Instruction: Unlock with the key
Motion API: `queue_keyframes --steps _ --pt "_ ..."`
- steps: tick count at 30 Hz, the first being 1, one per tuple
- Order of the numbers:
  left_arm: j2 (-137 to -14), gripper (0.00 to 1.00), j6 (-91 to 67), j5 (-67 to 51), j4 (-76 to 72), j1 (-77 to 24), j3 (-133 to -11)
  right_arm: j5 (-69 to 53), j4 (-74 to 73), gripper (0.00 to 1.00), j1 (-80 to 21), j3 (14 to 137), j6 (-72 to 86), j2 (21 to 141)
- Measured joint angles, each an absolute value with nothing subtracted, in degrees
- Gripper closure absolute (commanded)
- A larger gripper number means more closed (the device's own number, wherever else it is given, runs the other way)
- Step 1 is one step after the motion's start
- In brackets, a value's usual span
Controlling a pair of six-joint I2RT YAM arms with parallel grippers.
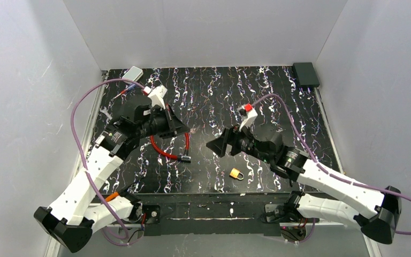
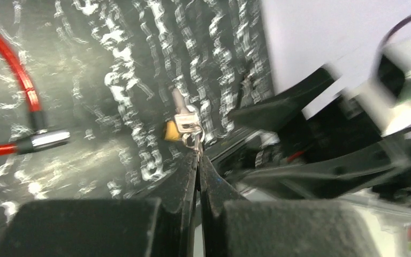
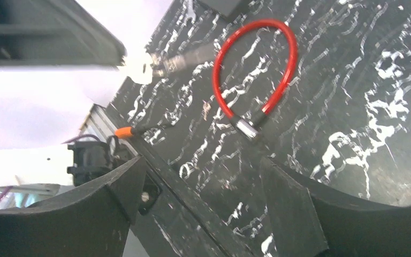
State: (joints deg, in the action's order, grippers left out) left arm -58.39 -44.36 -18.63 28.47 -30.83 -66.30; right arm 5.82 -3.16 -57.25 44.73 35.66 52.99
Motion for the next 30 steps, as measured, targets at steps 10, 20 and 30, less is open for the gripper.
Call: queue_keyframes --steps 10,20,30 --pt "-59.27 1.0 -17.43 -20.8 41.19 -30.83 -70.89 1.17 1.28 0.12 -57.25 52.42 33.8 59.51" --pt "-54.65 1.0 -5.89 -32.25 41.95 -30.83 -71.26 -8.38 5.8 0.23 -57.25 52.45 29.71 58.3" --pt "-54.17 1.0 -5.15 -42.74 38.83 -30.83 -71.83 -18.2 11.05 0.39 -57.25 52.38 30.11 59.37"
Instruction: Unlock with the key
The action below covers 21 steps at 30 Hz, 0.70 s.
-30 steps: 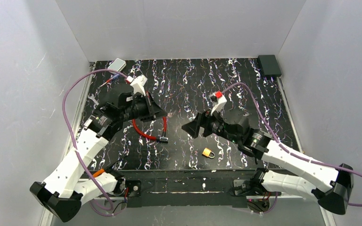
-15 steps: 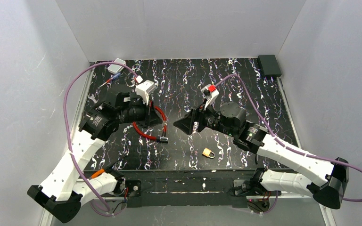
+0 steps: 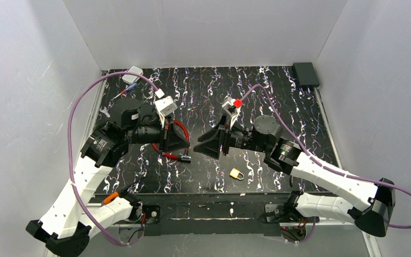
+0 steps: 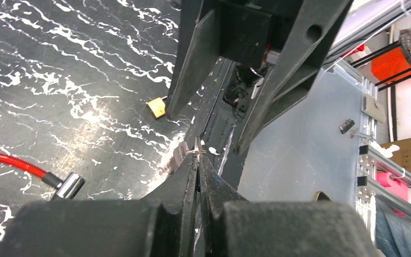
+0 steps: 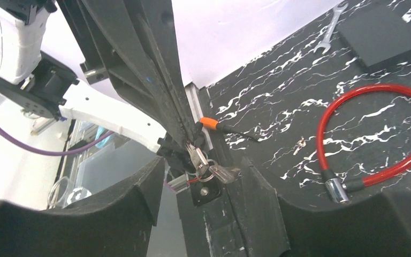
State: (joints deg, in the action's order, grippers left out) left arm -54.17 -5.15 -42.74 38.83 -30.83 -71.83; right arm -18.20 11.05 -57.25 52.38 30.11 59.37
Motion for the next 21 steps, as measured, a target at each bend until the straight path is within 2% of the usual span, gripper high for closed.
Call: queue_keyframes --steps 14,17,21 --pt "-53.82 1.0 -5.52 -47.7 34.7 -30.83 -71.83 -23.68 15.22 0.52 -57.25 52.38 32.82 60.49" --pt "-53.82 1.0 -5.58 -48.38 33.71 -30.83 -71.83 -24.18 15.46 0.59 -57.25 52.34 32.84 60.49" --pt "-53.8 1.0 -5.8 -48.9 32.88 -30.83 -71.83 -24.4 15.53 0.74 -57.25 52.34 32.84 60.49"
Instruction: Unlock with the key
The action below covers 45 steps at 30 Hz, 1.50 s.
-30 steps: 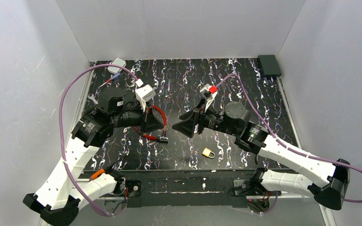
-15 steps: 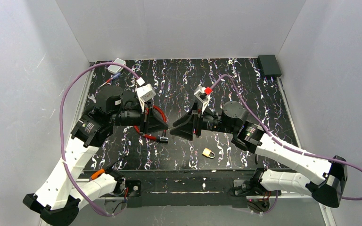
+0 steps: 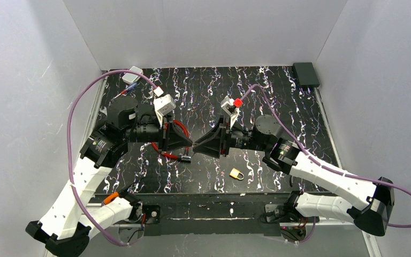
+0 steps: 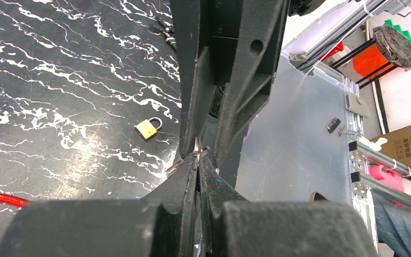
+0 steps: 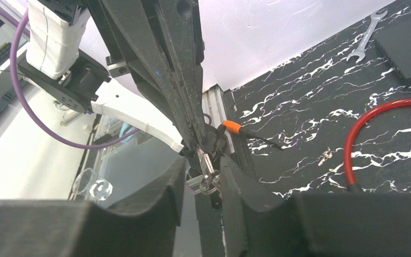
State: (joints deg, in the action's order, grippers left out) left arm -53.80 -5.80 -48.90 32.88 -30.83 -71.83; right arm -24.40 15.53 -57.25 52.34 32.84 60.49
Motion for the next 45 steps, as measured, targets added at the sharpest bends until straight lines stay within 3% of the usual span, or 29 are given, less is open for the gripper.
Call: queue_keyframes --steps 4,9,11,12,13,15,17,22,29,33,38,45 --pt "-53.78 1.0 -6.44 -49.19 32.29 -30.83 -71.81 -24.43 15.55 0.99 -57.21 52.27 32.84 60.49" --pt "-53.17 0.99 -7.6 -49.3 31.31 -30.76 -71.02 -24.64 15.64 0.99 -57.17 52.27 32.82 60.47" --pt "-52.77 0.78 -8.19 -48.99 30.85 -30.74 -70.52 -24.6 15.62 0.99 -57.19 52.1 32.8 60.47" --pt "-52.51 0.57 -8.73 -48.56 30.28 -30.74 -70.08 -24.45 15.68 0.99 -57.19 51.96 32.77 60.42" --pt "-52.34 0.43 -9.02 -48.18 29.95 -30.74 -69.84 -24.25 15.57 0.99 -57.19 51.88 32.73 60.38" --pt "-52.1 0.23 -10.2 -47.05 29.26 -30.74 -69.78 -23.83 15.22 0.99 -57.19 51.59 32.6 60.34" --pt "-51.55 0.15 -12.62 -45.08 28.77 -30.76 -69.76 -23.09 14.57 0.99 -57.21 51.46 32.42 60.29" --pt "-51.03 0.15 -18.7 -40.8 28.99 -30.74 -70.81 -21.28 12.78 0.99 -57.19 50.74 31.55 58.92" --pt "-52.45 0.23 -35.22 -32.71 32.34 -30.76 -72.31 -16.47 9.74 0.99 -57.21 50.76 27.92 58.22" --pt "-55.9 0.3 -47.79 -31.22 34.52 -30.74 -71.99 -11.55 8.08 0.99 -57.52 50.81 21.5 58.0" --pt "-57.32 0.32 -63.31 -31.97 30.57 -30.76 -66.11 -4.8 5.56 0.99 -58.92 51.0 12.14 57.89" --pt "-56.86 0.42 -75.75 -30.87 26.06 -30.76 -60.82 4.8 7.4 0.99 -64.05 48.77 -0.78 54.81"
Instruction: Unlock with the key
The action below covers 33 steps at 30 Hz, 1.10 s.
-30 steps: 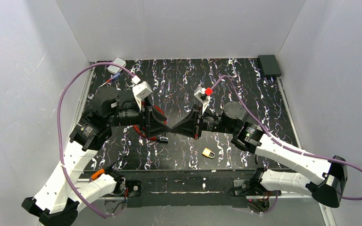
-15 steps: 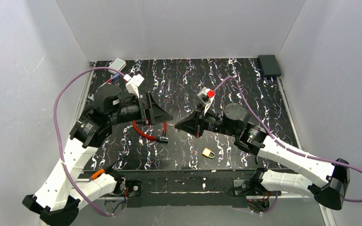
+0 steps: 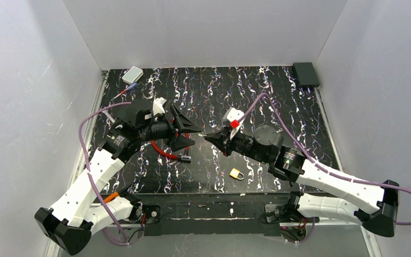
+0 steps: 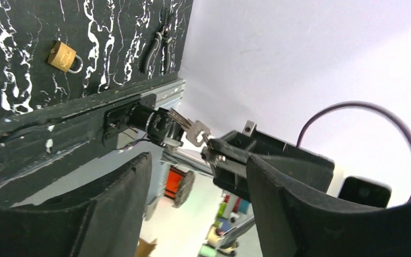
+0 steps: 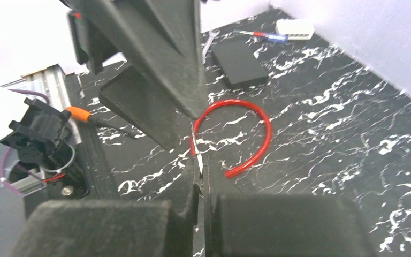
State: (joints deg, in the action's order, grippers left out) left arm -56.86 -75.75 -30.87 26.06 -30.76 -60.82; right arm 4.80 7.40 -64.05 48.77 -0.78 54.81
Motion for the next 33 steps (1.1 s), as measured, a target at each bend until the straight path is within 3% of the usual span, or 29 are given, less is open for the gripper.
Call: queue_keyframes --steps 5,12,18,24,26,30,33 --pt "-56.77 0.49 -80.82 -30.22 22.52 -30.76 -57.28 7.77 9.1 0.99 -66.57 47.64 -5.8 54.76" --pt "-56.51 0.74 -82.65 -28.67 20.1 -30.76 -56.84 10.81 9.23 0.99 -69.38 47.4 -9.65 57.04" --pt "-56.51 0.82 -82.7 -28.34 19.7 -30.74 -55.9 13.87 10.48 0.99 -70.81 47.4 -11.62 57.6" --pt "-56.51 0.81 -82.63 -28.18 19.68 -30.74 -55.59 16.45 11.27 0.99 -71.81 47.4 -12.49 58.35" --pt "-56.51 0.84 -82.65 -28.23 19.55 -30.74 -55.59 17.15 11.57 0.99 -72.05 47.4 -12.78 58.48" --pt "-56.53 1.0 -82.46 -28.25 19.38 -30.74 -55.57 18.35 12.27 0.99 -72.14 47.4 -13.74 58.7" --pt "-56.6 1.0 -81.97 -28.23 19.31 -30.68 -55.57 18.79 12.45 0.99 -72.18 47.4 -13.93 59.0"
